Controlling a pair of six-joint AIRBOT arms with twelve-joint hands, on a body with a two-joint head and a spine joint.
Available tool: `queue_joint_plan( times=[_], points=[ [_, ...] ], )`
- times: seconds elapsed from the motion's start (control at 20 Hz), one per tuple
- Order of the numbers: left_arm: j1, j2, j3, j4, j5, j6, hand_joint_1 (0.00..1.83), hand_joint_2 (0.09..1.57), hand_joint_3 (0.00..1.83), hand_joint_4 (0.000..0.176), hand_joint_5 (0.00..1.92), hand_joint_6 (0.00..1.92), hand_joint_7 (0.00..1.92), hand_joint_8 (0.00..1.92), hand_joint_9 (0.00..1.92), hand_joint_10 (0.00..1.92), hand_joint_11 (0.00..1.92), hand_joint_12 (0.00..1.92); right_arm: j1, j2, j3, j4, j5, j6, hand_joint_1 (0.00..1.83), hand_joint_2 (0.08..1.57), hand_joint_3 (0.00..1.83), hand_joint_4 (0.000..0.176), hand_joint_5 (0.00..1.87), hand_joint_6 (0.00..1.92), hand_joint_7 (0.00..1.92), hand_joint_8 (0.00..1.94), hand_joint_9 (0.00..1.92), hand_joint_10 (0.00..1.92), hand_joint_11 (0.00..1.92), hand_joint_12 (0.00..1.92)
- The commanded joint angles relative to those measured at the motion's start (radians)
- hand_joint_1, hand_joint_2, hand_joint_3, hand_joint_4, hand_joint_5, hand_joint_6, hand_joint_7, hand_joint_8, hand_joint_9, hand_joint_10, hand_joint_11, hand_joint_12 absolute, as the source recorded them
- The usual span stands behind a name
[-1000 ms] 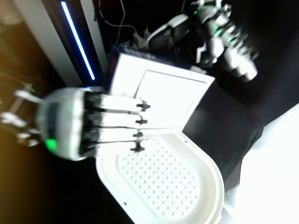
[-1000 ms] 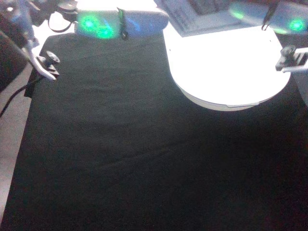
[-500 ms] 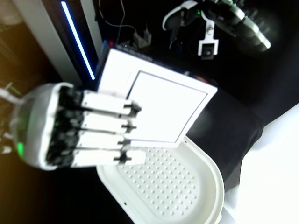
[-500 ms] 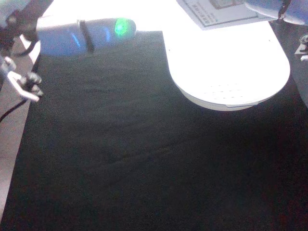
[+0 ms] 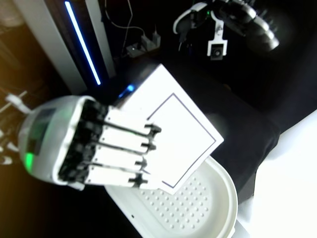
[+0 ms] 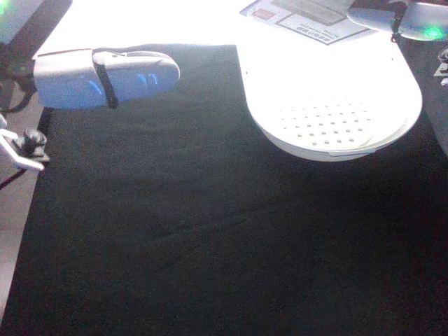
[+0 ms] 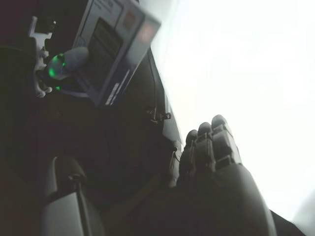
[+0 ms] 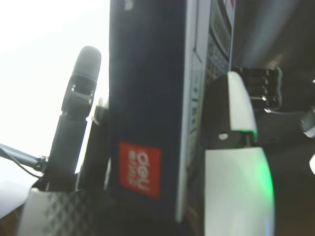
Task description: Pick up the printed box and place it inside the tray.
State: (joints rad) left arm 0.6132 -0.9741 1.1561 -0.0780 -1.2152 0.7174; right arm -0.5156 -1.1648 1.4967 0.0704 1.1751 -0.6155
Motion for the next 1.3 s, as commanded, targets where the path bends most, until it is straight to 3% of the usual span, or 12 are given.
queue_joint_plan(
  times=[0.0,0.2,0.25,0.3,0.35,0.4,0.45,0.5,0.8,1.2,1.25],
  points=[
    [-0.004,0.013,-0.001,-0.026,-0.135,-0.004,0.49,0.83,0.00,0.037,0.00,0.00,0.00,0.00,0.00,0.00,0.00,1.89,0.013,0.007,0.008,0.031,0.108,0.001,1.25,1.10,0.00,0.000,1.05,0.65,0.97,1.27,1.02,1.59,1.03,1.82],
    [0.008,0.013,-0.001,-0.036,-0.137,-0.004,0.48,0.84,0.00,0.020,0.00,0.00,0.00,0.00,0.00,0.00,0.00,1.92,0.013,0.004,0.015,0.049,0.107,0.001,1.26,1.11,0.00,0.000,1.02,0.69,0.99,1.22,0.92,1.28,0.81,1.60],
    [0.011,0.013,-0.001,-0.041,-0.138,-0.004,0.50,0.84,0.00,0.011,0.00,0.00,0.00,0.00,0.00,0.00,0.00,1.92,0.013,0.004,0.016,0.062,0.107,0.001,1.15,1.09,0.01,0.000,1.02,0.87,0.86,0.74,0.79,0.91,0.59,1.33],
    [0.014,0.012,-0.001,-0.044,-0.140,-0.005,0.52,0.84,0.00,0.018,0.00,0.00,0.00,0.00,0.00,0.00,0.00,1.92,0.013,0.003,0.016,0.068,0.107,0.001,1.05,0.96,0.00,0.000,0.67,0.32,0.72,0.30,0.67,0.51,0.42,1.04],
    [0.018,0.012,-0.001,-0.046,-0.141,-0.005,0.49,0.84,0.00,0.031,0.00,0.00,0.00,0.00,0.00,0.00,0.00,1.92,0.013,0.004,0.016,0.073,0.107,0.001,0.89,0.80,0.00,0.133,0.15,0.06,0.28,0.06,0.35,0.16,0.15,0.81],
    [0.020,0.012,-0.001,-0.049,-0.142,-0.005,0.47,0.84,0.00,0.033,0.00,0.00,0.00,0.00,0.00,0.00,0.00,1.92,0.013,0.004,0.016,0.076,0.107,0.001,0.83,0.73,0.00,0.167,0.03,0.01,0.05,0.01,0.14,0.04,0.03,0.58],
    [0.023,0.011,-0.001,-0.052,-0.142,-0.005,0.47,0.84,0.00,0.022,0.00,0.00,0.00,0.00,0.00,0.00,0.00,1.92,0.013,0.004,0.016,0.080,0.107,0.001,0.78,0.67,0.00,0.174,0.01,0.00,0.01,0.00,0.03,0.01,0.01,0.18],
    [0.025,0.010,-0.001,-0.054,-0.144,-0.005,0.46,0.85,0.00,0.022,0.00,0.00,0.00,0.00,0.00,0.00,0.00,1.92,0.013,0.004,0.016,0.082,0.106,0.001,0.75,0.64,0.00,0.176,0.00,0.00,0.00,0.00,0.00,0.00,0.00,0.04],
    [0.034,0.010,-0.001,-0.060,-0.143,-0.005,0.48,0.88,0.01,0.058,0.00,0.00,0.00,0.00,0.00,0.00,0.00,1.92,0.013,0.004,0.005,0.082,0.105,0.001,0.75,0.60,0.00,0.176,0.00,0.00,0.00,0.00,0.00,0.00,0.00,0.00],
    [0.070,-0.004,0.000,-0.090,-0.161,-0.004,0.53,0.87,0.00,0.068,0.00,0.00,0.00,0.00,0.00,0.00,0.00,1.92,-0.036,0.036,-0.076,0.076,0.106,0.002,0.73,0.64,0.00,0.176,0.00,0.00,0.00,0.00,0.00,0.00,0.00,0.00],
    [0.072,-0.004,0.000,-0.091,-0.161,-0.004,0.51,0.88,0.00,0.091,0.00,0.00,0.00,0.00,0.00,0.00,0.00,1.92,-0.041,0.036,-0.076,0.076,0.106,0.002,0.74,0.62,0.00,0.176,0.00,0.00,0.00,0.00,0.00,0.00,0.00,0.00]
  ],
)
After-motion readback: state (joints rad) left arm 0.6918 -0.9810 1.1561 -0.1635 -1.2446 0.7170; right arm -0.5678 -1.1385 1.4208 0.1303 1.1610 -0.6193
